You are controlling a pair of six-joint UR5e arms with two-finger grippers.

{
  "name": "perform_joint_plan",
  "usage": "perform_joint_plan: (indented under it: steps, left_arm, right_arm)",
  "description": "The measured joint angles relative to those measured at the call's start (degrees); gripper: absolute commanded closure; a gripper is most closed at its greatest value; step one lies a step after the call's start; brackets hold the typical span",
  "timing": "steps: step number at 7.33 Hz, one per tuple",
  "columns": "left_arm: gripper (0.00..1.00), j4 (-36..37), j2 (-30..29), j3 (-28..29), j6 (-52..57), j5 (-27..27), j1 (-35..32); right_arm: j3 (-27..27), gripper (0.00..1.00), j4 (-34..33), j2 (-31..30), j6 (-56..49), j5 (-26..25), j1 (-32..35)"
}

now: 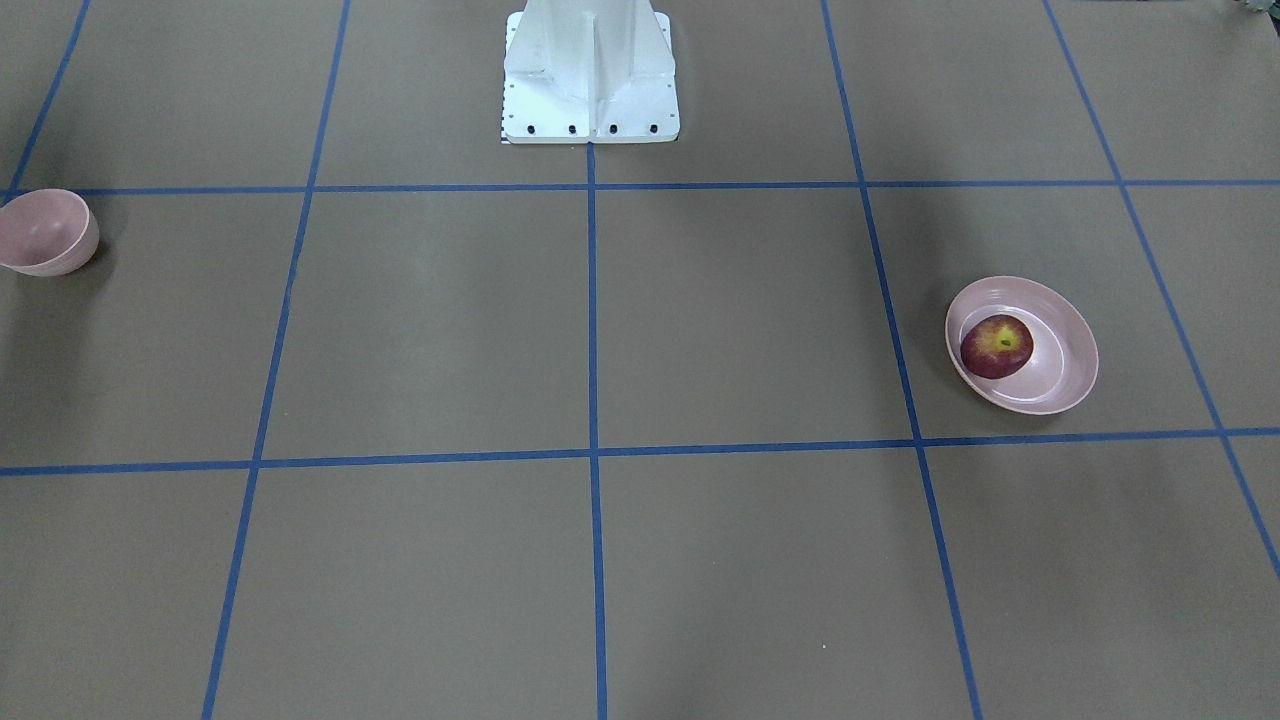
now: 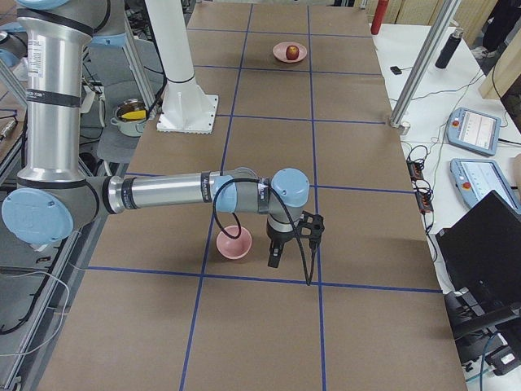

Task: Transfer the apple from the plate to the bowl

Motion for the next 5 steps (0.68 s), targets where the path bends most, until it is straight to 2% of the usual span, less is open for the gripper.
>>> perform_joint_plan:
  steps: [5]
  left_arm:
    - [0.02, 0.00, 0.77, -0.32, 0.22, 0.03, 0.06]
  right_arm:
    - [0.04, 0.00, 0.06, -0.07, -0.22, -0.05, 0.09]
